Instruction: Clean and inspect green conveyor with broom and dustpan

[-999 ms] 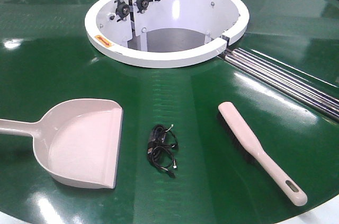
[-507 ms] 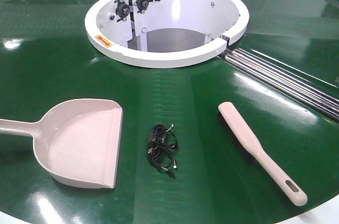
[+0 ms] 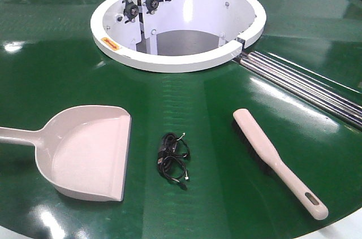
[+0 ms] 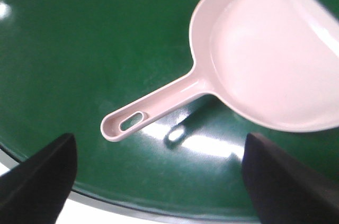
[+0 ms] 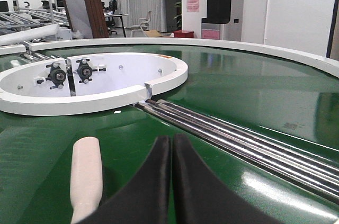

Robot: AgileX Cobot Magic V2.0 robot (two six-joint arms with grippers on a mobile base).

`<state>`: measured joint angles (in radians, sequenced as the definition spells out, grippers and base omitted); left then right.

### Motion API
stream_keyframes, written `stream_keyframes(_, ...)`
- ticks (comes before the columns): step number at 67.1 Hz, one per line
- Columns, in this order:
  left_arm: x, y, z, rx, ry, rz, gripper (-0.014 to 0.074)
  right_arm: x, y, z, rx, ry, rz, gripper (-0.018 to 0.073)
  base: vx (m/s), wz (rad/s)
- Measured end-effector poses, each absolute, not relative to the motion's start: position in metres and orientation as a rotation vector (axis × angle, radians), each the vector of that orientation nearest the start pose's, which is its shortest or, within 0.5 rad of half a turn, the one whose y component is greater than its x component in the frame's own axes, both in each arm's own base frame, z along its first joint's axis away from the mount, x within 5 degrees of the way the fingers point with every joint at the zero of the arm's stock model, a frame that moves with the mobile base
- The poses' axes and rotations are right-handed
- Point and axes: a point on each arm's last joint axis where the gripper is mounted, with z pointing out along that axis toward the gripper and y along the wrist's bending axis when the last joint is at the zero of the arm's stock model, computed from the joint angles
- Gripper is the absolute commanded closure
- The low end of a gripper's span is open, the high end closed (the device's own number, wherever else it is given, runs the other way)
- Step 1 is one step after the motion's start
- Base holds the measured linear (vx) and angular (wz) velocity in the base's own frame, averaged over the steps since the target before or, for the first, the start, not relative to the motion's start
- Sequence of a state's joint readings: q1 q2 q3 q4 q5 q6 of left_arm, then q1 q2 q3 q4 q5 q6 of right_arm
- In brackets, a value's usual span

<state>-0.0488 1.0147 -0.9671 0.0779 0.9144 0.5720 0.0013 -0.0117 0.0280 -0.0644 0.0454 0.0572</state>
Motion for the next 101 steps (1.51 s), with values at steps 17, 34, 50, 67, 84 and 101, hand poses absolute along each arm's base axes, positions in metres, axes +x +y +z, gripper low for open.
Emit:
stream_keyframes(17, 0.245, -0.019, 0.32, 1.403, 2.359, 0.359, 0.0011, 0.057, 0.0, 0.2, -0.004, 1.545, -0.007, 0.0568, 0.0, 0.0)
stream_keyframes(34, 0.266, -0.011, 0.286, 1.792, 2.384, 0.469, 0.0011, 0.057, 0.0, 0.2, -0.004, 1.545, -0.007, 0.0568, 0.0, 0.0)
stream_keyframes(50, 0.285, -0.011, 0.264, 1.975, 2.345, 0.457, 0.0011, 0.057, 0.0, 0.2, -0.004, 1.545, -0.007, 0.0568, 0.0, 0.0)
stream_keyframes(67, 0.311, -0.014, 0.26, 1.982, 2.319, 0.469, 0.0011, 0.057, 0.0, 0.2, -0.004, 1.545, -0.007, 0.0568, 0.0, 0.0)
stream_keyframes(84, 0.322, -0.015, 0.238, 2.052, 2.344, 0.425, 0.0011, 0.057, 0.0, 0.2, -0.004, 1.545, -0.007, 0.0568, 0.0, 0.0)
stream_keyframes(101, 0.332, -0.016, 0.222, 2.12, 2.297, 0.418, 0.0012, 0.057, 0.0, 0.2, -0.004, 1.545, -0.007, 0.0568, 0.0, 0.0)
